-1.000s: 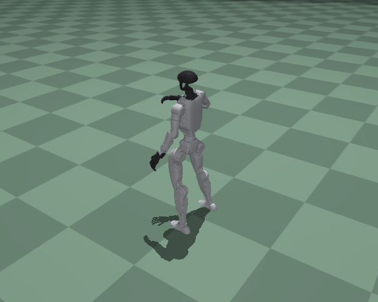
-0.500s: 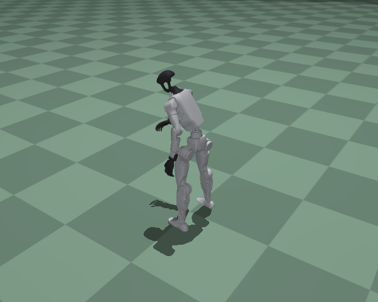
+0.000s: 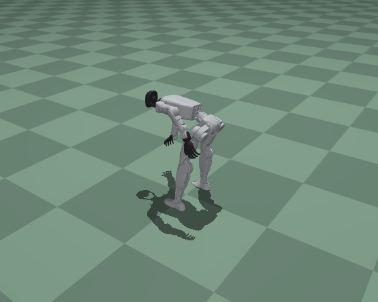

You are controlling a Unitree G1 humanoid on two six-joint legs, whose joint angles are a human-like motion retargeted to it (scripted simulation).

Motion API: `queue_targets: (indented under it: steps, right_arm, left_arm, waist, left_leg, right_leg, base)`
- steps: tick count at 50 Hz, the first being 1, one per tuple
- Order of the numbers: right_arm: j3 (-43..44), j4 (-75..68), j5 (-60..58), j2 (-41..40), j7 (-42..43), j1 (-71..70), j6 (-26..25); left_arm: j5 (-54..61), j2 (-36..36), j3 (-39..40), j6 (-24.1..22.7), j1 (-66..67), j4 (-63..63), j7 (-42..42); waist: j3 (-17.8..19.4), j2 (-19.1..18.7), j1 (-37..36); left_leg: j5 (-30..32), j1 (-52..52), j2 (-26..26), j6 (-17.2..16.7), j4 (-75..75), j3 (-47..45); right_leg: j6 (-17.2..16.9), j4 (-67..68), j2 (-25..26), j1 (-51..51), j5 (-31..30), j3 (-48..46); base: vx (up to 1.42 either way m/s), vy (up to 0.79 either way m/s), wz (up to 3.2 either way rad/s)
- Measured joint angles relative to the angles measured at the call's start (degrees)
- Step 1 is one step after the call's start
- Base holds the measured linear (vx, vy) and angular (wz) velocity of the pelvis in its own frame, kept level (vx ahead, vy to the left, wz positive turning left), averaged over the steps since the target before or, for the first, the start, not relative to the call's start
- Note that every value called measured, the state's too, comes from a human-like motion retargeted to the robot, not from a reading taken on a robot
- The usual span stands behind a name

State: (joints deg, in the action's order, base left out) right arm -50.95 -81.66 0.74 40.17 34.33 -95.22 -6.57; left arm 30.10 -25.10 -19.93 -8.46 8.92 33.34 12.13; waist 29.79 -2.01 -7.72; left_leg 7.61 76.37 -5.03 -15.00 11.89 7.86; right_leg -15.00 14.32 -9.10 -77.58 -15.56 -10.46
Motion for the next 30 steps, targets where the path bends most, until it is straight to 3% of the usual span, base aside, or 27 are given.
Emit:
queue_targets:
  steps: [7,16,27,30]
  right_arm:
    - [-7.8,-0.76,-6.53,1.25,-1.43,-2.38,-0.89]
    - [-7.33,-0.97,-17.12,-1.43,-1.65,-1.84,-2.73]
    - [-18.45,1.01,-25.87,1.44,-0.78,-3.38,-2.82]
    - [-19.47,-0.3,-26.56,0.85,-5.97,-6.0,-1.9]
  left_arm:
    - [0.07,2.11,-3.14,-1.32,-2.77,2.38,0.31]
    - [-3.93,1.11,-2.73,-2.69,-4.68,1.84,2.05]
    - [-1.37,1.37,0.73,-6.17,-6.2,-0.68,4.75]
    - [-2.73,1.06,-1.52,-6.23,-6.61,-0.29,4.6]
  waist:
    - [0.0,-3.51,-0.93]
    - [0.0,-2.68,-1.26]
    - [0.0,-3.02,-1.18]
    - [0.0,-3.16,-0.46]
  left_leg:
    - [2.19,0.21,0.12,0.0,-4.22,0.13]
    - [2.44,-6.31,-0.44,0.0,-9.61,-2.9]
    - [2.18,-11.84,-0.6,0.0,-13.19,-4.92]
    - [2.96,-12.13,-0.56,0.0,-15.05,-4.86]
  right_leg:
    - [0.0,-2.85,-0.41,-0.56,-1.08,-0.75]
    - [0.0,-5.83,0.37,3.29,-2.04,0.89]
    - [0.0,-9.2,1.17,7.91,-2.15,1.17]
    - [0.0,-10.8,1.01,8.2,-2.42,1.08]
  base:
    - [0.06,0.01,0.12]
    - [0.04,0.02,-0.22]
    - [0.0,0.0,-0.02]
    - [0.0,0.0,0.0]
